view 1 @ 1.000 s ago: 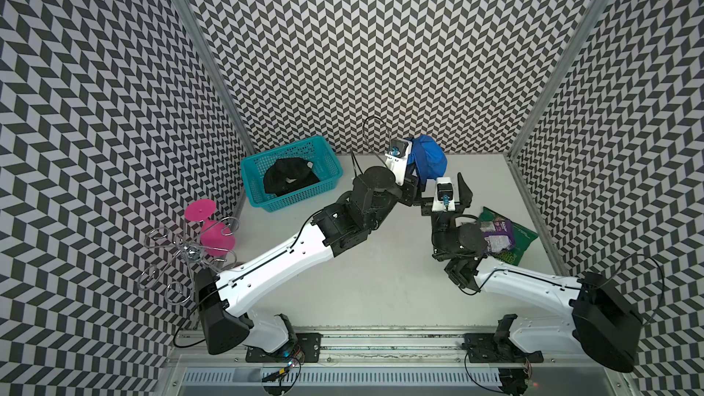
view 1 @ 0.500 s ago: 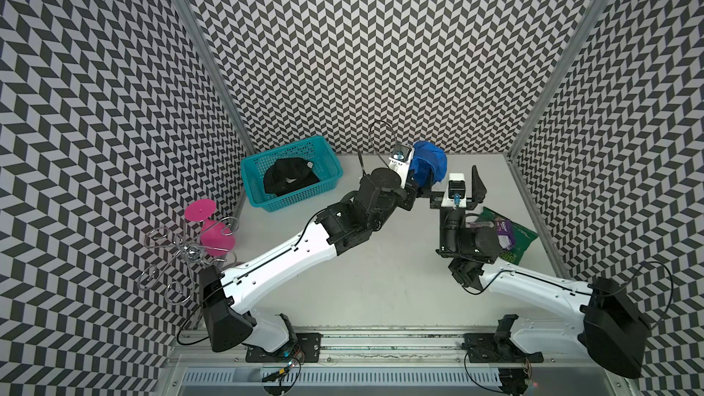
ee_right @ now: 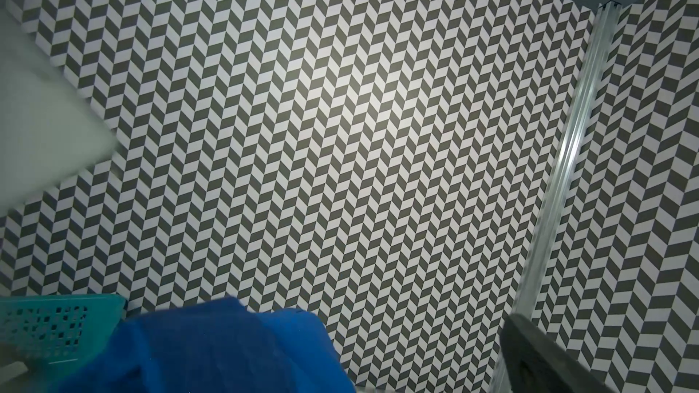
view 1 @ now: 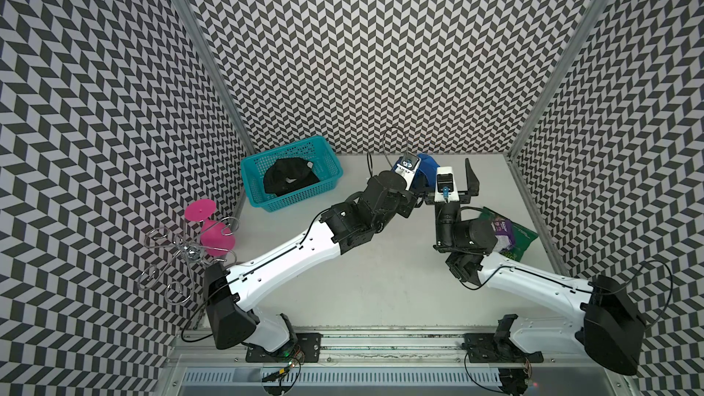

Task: Turn the baseball cap inside out
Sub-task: Turn over the baseball cap.

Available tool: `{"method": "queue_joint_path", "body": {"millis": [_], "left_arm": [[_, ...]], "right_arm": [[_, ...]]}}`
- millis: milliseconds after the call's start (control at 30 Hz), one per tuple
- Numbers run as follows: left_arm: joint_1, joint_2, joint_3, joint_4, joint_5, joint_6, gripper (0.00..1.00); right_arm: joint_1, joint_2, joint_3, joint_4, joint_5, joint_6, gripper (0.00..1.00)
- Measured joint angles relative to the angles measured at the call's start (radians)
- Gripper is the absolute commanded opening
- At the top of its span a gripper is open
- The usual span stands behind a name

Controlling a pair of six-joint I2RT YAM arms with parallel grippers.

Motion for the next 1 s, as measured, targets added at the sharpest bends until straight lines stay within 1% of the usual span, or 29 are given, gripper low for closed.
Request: {"method": "queue_joint_path", "body": {"millis": [133, 200, 367, 433, 467, 567, 600, 667, 700, 800, 900, 1000], "left_arm": [[0.000, 0.000, 0.000, -0.002, -0.003, 0.037, 0.00], [0.000, 0.000, 0.000, -0.009, -0.004, 0.061, 0.00], [0.002, 0.000, 0.000, -0.037, -0.006, 0.122, 0.00], [0.008, -0.001, -0.001, -0.051, -0.006, 0.142, 0.00], [0.014, -0.003, -0.004, -0.053, -0.005, 0.146, 0.00], [0.054, -0.025, -0.029, -0.059, 0.015, 0.174, 0.00], [0.069, -0.037, -0.044, -0.058, 0.030, 0.188, 0.01], [0.094, -0.055, -0.066, -0.060, 0.064, 0.215, 0.05], [0.109, -0.063, -0.077, -0.060, 0.091, 0.231, 0.07], [0.150, -0.078, -0.101, -0.068, 0.173, 0.278, 0.10], [0.184, -0.081, -0.116, -0.082, 0.244, 0.311, 0.12], [0.217, -0.082, -0.129, -0.082, 0.340, 0.333, 0.15]], "right_arm": [[0.000, -0.007, 0.000, -0.085, -0.026, 0.014, 0.71], [0.000, -0.021, 0.000, -0.135, -0.045, 0.019, 0.54], [0.000, -0.058, 0.003, -0.256, -0.086, 0.042, 0.17], [-0.004, -0.069, 0.016, -0.332, -0.113, 0.063, 0.03], [-0.011, -0.074, 0.031, -0.385, -0.137, 0.084, 0.00], [-0.054, -0.090, 0.109, -0.592, -0.277, 0.170, 0.00], [-0.080, -0.095, 0.145, -0.680, -0.363, 0.206, 0.00], [-0.131, -0.102, 0.196, -0.815, -0.524, 0.263, 0.00], [-0.161, -0.104, 0.220, -0.883, -0.623, 0.294, 0.00], [-0.233, -0.110, 0.259, -1.033, -0.884, 0.375, 0.00], [-0.272, -0.111, 0.283, -1.154, -1.083, 0.443, 0.00], [-0.299, -0.110, 0.315, -1.258, -1.247, 0.500, 0.00]]}}
